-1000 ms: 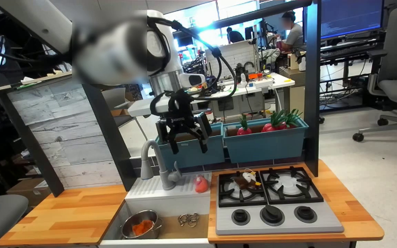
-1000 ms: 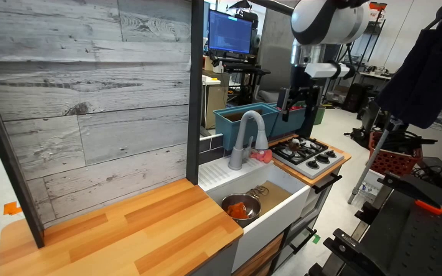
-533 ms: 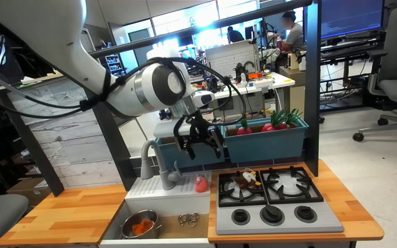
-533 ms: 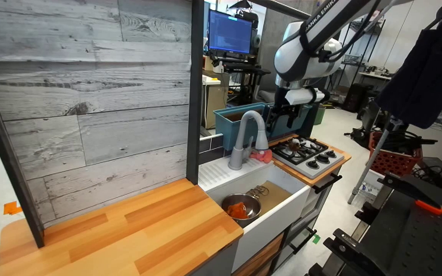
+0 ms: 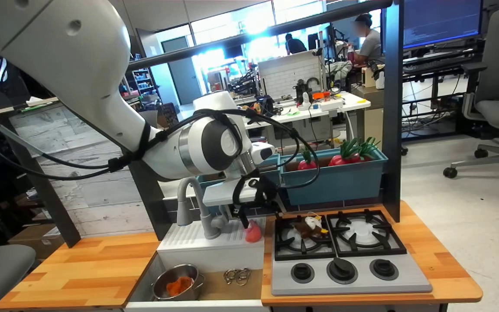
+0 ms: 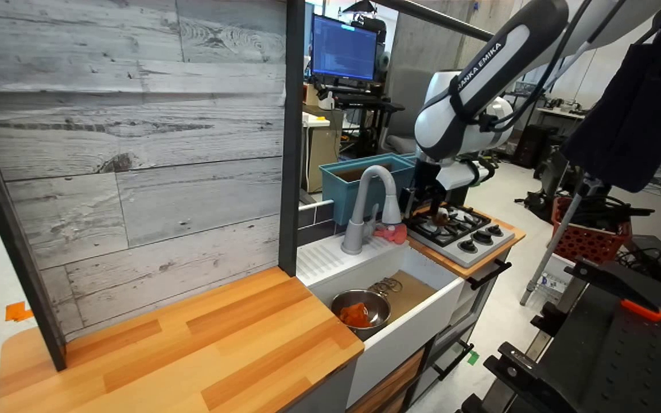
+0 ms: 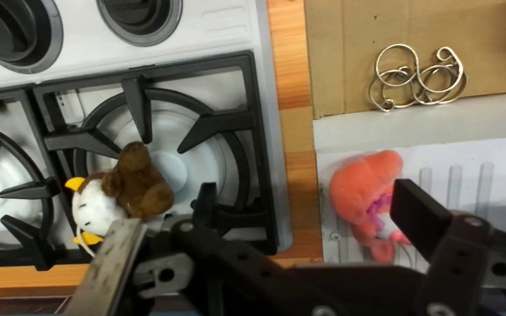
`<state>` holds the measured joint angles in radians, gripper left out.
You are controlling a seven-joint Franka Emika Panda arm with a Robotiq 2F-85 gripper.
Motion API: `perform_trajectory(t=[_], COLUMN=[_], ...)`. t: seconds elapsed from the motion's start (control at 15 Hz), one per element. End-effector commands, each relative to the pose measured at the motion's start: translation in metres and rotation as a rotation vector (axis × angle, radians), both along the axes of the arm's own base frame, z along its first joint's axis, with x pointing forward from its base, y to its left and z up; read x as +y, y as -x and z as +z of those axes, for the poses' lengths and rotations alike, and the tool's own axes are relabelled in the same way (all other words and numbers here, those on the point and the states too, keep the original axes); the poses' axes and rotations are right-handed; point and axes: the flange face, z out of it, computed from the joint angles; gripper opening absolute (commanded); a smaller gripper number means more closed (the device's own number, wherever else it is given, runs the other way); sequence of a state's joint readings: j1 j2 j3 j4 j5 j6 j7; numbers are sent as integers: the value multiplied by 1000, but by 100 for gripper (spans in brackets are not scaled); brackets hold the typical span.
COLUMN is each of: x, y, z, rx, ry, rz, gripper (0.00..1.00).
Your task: Pick the stuffed animals on the counter and the stove and put them in the pot in the sink
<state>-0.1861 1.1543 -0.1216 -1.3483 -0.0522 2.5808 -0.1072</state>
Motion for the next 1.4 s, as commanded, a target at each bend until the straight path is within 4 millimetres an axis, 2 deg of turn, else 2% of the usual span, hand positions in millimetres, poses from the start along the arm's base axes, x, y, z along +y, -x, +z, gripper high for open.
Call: perform_trajectory(t=[0.0, 0.47, 1.07, 1.33], x=[8, 15, 59, 57], y=[-1, -4, -29, -33], z=[-3, -2, -24, -29], rx=[-42, -43, -51, -56], ry=[-43, -41, -5, 2], rz=[57, 58, 84, 69], gripper=[100, 100, 100, 100])
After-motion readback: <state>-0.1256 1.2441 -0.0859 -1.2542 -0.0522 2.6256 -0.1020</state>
